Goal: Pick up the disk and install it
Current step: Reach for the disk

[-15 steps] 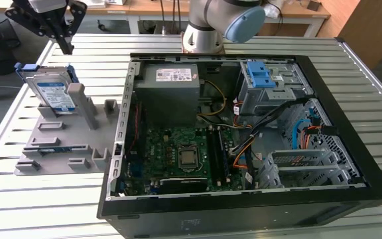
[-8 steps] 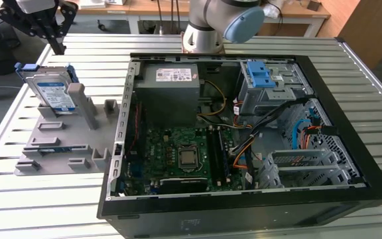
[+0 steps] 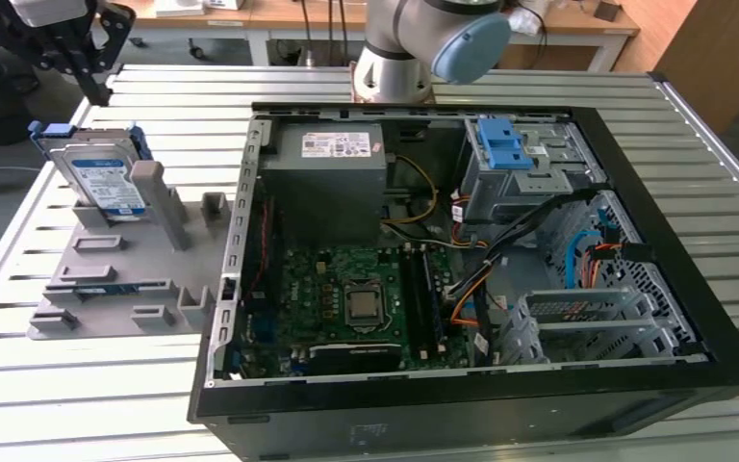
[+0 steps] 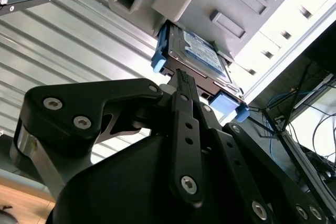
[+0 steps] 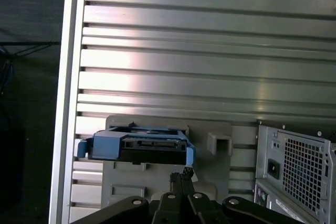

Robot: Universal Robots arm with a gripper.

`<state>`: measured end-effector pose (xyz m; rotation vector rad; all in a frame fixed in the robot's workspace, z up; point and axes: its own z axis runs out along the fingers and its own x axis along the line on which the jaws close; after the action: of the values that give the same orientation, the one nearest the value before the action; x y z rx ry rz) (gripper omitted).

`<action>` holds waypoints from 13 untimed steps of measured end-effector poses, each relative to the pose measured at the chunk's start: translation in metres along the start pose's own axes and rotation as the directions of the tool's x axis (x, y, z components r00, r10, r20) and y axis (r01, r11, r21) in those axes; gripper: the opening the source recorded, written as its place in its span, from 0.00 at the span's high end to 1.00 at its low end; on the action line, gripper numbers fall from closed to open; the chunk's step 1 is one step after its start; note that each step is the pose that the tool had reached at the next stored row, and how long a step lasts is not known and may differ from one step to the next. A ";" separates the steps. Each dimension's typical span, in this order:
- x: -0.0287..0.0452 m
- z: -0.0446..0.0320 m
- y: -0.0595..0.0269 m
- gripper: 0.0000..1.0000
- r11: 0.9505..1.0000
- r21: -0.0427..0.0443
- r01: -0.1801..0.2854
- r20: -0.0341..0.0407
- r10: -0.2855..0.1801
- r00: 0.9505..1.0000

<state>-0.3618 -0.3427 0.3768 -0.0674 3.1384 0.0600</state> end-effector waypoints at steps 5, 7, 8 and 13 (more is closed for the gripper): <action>0.0074 0.0007 0.0016 0.89 1.000 0.000 0.000 0.000 0.000 1.000; 0.0105 0.0010 0.0023 0.89 1.000 0.000 0.000 0.000 0.000 1.000; 0.0121 0.0011 0.0026 0.89 1.000 0.000 0.000 0.000 0.000 1.000; 0.0208 0.0018 0.0047 0.89 1.000 0.000 0.000 0.000 0.000 1.000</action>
<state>-0.3827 -0.3389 0.3751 -0.0675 3.1386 0.0600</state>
